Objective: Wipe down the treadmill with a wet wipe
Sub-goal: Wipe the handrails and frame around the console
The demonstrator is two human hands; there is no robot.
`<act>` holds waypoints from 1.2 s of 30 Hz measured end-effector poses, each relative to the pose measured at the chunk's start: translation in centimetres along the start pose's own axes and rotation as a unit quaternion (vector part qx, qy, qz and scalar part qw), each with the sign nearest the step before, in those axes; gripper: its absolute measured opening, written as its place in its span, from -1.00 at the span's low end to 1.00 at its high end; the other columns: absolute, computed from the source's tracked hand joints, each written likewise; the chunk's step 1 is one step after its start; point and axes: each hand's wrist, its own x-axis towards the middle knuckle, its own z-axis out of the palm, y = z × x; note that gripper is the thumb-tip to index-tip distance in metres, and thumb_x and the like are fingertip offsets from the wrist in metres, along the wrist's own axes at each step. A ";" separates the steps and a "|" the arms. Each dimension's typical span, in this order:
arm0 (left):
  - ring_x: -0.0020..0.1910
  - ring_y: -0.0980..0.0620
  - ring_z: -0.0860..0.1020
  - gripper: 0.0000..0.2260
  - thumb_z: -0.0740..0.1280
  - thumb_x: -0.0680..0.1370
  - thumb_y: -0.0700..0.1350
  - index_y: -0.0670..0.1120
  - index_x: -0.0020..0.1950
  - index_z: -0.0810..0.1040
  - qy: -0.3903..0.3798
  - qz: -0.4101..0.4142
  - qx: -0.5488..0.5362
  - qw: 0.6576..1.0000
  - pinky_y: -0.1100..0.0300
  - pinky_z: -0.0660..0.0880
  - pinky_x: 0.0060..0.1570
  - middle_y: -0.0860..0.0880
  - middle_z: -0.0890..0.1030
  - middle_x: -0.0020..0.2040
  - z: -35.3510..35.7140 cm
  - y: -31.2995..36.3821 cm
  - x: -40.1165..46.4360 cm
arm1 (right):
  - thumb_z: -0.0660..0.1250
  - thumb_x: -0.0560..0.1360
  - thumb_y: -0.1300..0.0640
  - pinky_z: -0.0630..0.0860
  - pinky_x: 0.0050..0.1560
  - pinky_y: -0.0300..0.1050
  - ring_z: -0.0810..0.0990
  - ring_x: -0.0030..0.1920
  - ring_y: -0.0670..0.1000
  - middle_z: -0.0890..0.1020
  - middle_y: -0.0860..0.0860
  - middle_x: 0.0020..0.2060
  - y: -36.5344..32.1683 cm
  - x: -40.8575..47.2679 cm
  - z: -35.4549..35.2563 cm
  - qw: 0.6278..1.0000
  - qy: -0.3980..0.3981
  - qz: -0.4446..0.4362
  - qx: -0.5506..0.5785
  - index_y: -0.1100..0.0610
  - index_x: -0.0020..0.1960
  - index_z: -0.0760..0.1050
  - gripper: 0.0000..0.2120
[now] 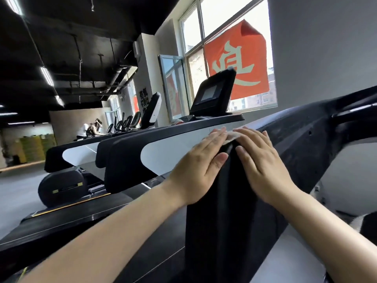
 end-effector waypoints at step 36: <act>0.51 -0.05 0.02 -0.41 0.00 0.61 0.11 -0.30 0.47 0.15 -0.111 0.006 0.372 0.922 0.17 -0.07 0.47 -0.14 0.15 0.51 2.1 6.6 -5.9 | -0.19 0.54 -0.12 -0.22 0.45 -0.03 0.34 0.38 -0.04 0.50 -0.07 0.30 2.5 0.7 -1.6 0.997 -0.033 -0.055 0.030 0.00 0.36 0.43 -0.42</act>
